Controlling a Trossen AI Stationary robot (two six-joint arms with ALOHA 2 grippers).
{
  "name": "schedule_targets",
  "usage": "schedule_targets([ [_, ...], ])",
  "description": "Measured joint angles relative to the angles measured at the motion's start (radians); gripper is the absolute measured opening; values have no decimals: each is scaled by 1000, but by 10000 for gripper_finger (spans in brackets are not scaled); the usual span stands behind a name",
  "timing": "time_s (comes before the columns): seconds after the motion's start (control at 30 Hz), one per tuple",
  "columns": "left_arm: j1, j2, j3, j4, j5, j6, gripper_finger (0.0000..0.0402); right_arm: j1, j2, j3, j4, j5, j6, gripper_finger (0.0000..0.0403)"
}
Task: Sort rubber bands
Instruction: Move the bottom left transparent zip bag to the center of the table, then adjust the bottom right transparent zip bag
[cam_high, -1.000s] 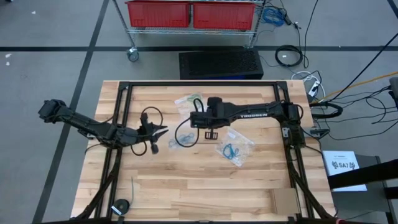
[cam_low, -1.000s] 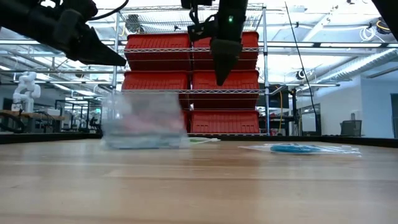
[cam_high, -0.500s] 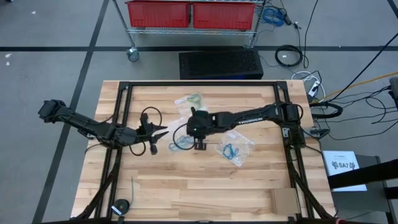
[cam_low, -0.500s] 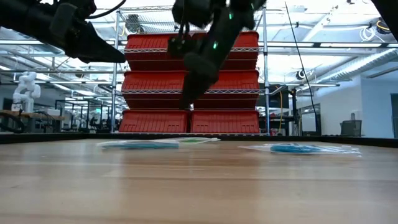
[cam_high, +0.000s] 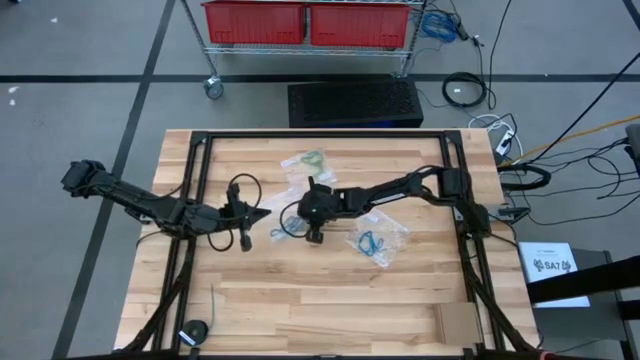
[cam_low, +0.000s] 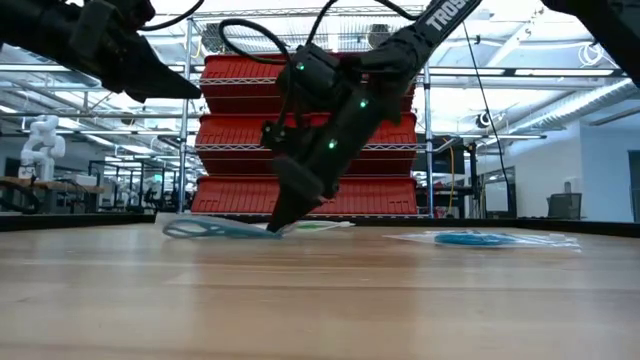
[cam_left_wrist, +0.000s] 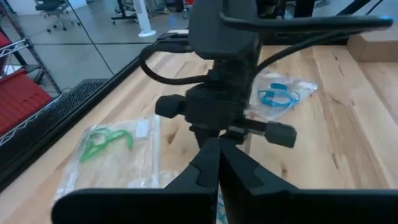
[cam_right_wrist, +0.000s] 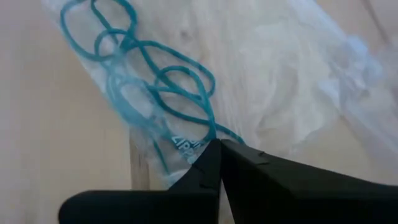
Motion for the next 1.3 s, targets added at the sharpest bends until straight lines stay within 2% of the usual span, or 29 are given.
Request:
schedule_targets([
  [0.23, 0, 0, 0, -9, 3, -25, 10, 98, -49, -3, -217, 7, 509, 0],
  [0.33, 0, 0, 0, -12, 3, -25, 10, 164, -48, -4, -225, 16, 641, 0],
  [0.5, 0, 0, 0, -13, 3, -26, 10, 259, -77, -10, -215, 109, 681, 0],
  [0.67, 0, 0, 0, -16, 4, -51, 10, 306, -192, -10, -301, 232, 651, 0],
  [0.8, 0, 0, 0, -28, 4, -75, 11, 295, -240, -11, -591, 322, 752, 0],
  [0.9, 0, 0, 0, -48, 4, -103, 11, 288, -243, -17, -859, 353, 929, 0],
  [0.97, 0, 0, 0, -70, 4, -129, 11, 285, -250, -62, -943, 352, 1036, 0],
  [1.03, 0, 0, 0, -80, 4, -149, 11, 278, -242, -136, -950, 321, 1084, 0],
  [1.1, 0, 0, 0, -80, 4, -153, 11, 265, -243, -210, -867, 291, 1085, 0],
  [1.2, 0, 0, 0, -79, 4, -148, 11, 240, -260, -306, -729, 273, 1012, 0],
  [1.3, 2, 0, 0, -80, 4, -148, 11, 224, -261, -328, -692, 304, 901, 0],
])
